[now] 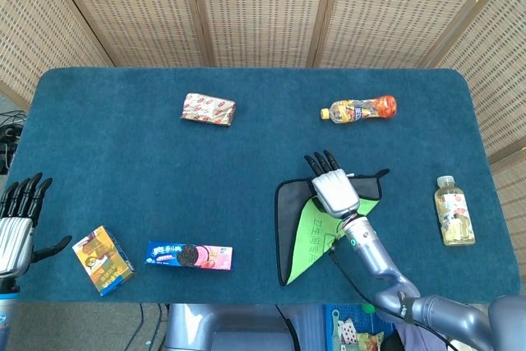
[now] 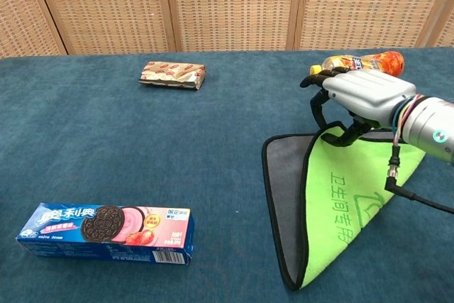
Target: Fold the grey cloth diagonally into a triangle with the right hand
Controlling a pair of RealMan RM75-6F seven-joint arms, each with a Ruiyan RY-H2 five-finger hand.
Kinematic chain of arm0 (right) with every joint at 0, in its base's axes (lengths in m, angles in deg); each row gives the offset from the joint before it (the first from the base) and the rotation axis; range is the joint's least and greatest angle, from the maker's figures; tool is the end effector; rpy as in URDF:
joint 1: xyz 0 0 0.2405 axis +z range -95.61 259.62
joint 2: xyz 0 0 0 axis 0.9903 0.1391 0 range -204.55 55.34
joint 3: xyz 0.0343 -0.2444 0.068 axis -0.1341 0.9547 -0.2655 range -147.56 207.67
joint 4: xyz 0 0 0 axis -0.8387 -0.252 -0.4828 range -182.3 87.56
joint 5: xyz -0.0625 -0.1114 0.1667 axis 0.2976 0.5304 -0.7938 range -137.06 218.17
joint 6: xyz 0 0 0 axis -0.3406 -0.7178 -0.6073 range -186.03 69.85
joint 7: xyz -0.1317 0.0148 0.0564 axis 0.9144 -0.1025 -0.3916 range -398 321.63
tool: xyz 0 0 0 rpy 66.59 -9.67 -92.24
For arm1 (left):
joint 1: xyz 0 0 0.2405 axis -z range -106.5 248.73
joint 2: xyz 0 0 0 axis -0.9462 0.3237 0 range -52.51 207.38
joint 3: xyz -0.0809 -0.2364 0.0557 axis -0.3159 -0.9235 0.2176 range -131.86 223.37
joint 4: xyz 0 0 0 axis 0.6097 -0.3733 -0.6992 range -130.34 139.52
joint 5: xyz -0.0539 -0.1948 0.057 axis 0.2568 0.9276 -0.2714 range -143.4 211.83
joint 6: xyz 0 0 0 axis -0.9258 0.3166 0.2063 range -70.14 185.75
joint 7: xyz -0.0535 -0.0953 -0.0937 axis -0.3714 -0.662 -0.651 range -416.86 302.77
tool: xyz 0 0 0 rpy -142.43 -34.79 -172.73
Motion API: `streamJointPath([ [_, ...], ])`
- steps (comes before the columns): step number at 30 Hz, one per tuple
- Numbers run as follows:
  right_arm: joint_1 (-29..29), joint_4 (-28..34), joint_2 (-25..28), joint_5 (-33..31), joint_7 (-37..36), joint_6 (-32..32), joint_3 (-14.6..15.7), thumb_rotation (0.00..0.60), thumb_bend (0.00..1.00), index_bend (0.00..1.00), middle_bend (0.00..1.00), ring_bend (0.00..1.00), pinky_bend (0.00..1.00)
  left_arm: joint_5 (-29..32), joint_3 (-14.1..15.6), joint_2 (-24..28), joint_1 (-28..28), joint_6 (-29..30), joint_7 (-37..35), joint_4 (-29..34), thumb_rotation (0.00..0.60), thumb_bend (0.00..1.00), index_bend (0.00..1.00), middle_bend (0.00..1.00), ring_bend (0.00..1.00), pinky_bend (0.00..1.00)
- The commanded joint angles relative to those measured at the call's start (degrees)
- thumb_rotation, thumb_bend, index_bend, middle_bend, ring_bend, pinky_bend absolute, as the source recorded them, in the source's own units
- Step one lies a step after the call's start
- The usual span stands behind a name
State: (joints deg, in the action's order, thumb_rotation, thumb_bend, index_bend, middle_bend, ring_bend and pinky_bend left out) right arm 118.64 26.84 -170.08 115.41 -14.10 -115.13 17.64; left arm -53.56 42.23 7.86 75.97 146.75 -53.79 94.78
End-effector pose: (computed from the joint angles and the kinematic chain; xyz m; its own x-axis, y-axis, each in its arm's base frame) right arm -0.1708 -0.3410 -0.0308 0.5663 -0.1140 0.8163 -0.7801 -0.3938 0.4862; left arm -0.3011 0.1828 0.1409 0.3927 -0.0745 0.9167 0.9175 -0.0367 -0.3960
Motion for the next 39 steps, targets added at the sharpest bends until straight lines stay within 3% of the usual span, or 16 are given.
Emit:
streamJointPath([
  [1,0.3,-0.4,-0.4,-0.3,-0.1,0.2,0.4,0.600,0.45,0.59,0.10,0.00,0.00,0.0,0.0,0.0,0.0,0.0,-0.1,0.0,0.600,0.15,0.00,0.00,0.00,0.00],
  [39,2.2,-2.0,-1.3,-2.6,-0.6,-0.5,1.3,0.600,0.45,0.59,0.10,0.00,0.00,0.5,-0.1,0.1,0.2,-0.3,-0.4,-0.2,0.600,0.15,0.00,0.00,0.00,0.00],
])
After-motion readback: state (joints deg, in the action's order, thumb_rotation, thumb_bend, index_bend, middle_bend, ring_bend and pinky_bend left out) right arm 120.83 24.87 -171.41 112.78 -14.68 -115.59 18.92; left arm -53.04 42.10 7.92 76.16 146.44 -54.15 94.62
